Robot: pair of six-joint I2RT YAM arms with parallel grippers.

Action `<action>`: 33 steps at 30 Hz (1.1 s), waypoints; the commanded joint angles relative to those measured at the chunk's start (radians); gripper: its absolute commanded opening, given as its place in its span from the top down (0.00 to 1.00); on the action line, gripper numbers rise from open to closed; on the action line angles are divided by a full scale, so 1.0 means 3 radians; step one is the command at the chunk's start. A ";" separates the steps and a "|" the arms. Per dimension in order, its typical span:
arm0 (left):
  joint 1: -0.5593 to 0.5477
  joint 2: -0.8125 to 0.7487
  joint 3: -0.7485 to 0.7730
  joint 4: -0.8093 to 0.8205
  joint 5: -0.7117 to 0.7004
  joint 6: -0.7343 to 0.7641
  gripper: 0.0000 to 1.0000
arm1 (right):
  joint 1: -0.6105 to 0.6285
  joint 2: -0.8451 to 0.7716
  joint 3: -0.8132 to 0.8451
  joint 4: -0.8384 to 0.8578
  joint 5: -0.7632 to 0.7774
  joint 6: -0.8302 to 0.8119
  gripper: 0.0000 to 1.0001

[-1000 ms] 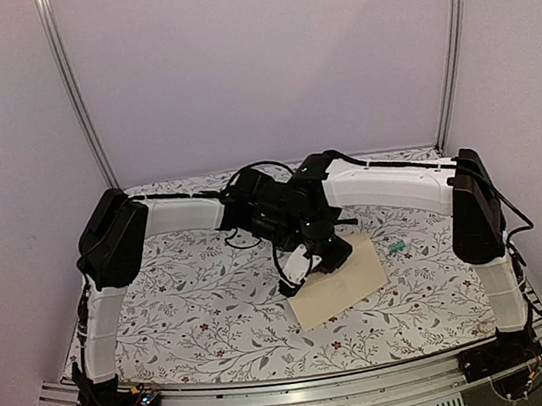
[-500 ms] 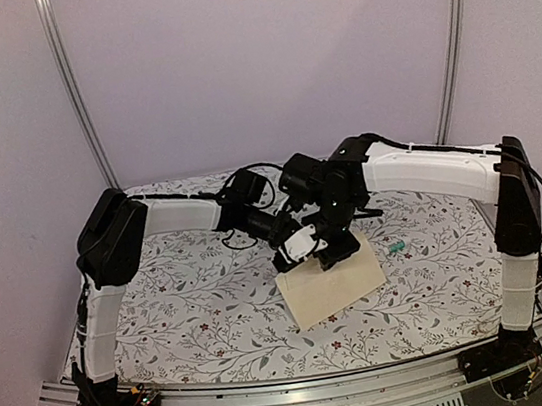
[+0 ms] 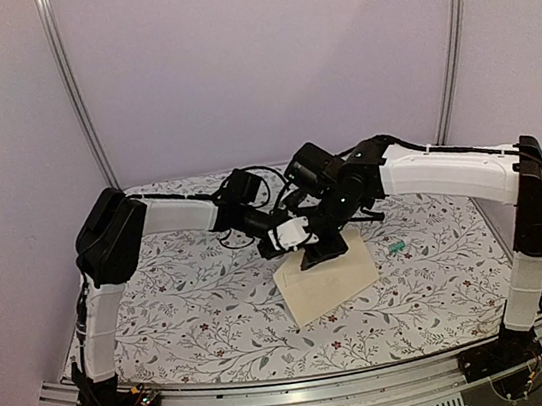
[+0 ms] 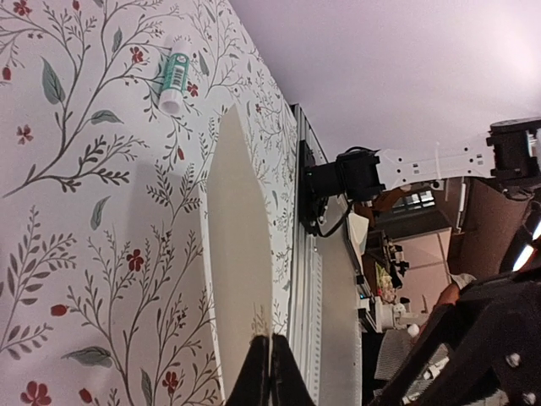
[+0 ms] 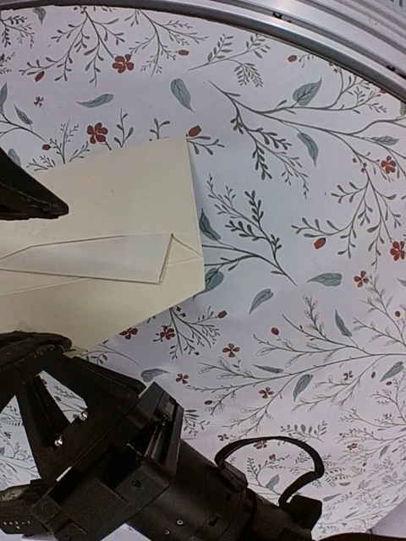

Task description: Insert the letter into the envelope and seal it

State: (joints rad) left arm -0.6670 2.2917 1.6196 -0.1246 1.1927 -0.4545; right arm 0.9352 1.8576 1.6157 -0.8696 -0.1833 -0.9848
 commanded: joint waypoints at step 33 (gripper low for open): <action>0.0088 0.0028 -0.0107 0.0717 0.0089 -0.0567 1.00 | 0.0007 0.0615 -0.0257 0.0119 -0.0337 0.0095 0.48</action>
State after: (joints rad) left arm -0.6651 2.2925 1.5665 0.0452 1.1973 -0.6109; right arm 0.9356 2.0094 1.5394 -0.7536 -0.2230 -0.9585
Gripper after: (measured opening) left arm 0.004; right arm 0.522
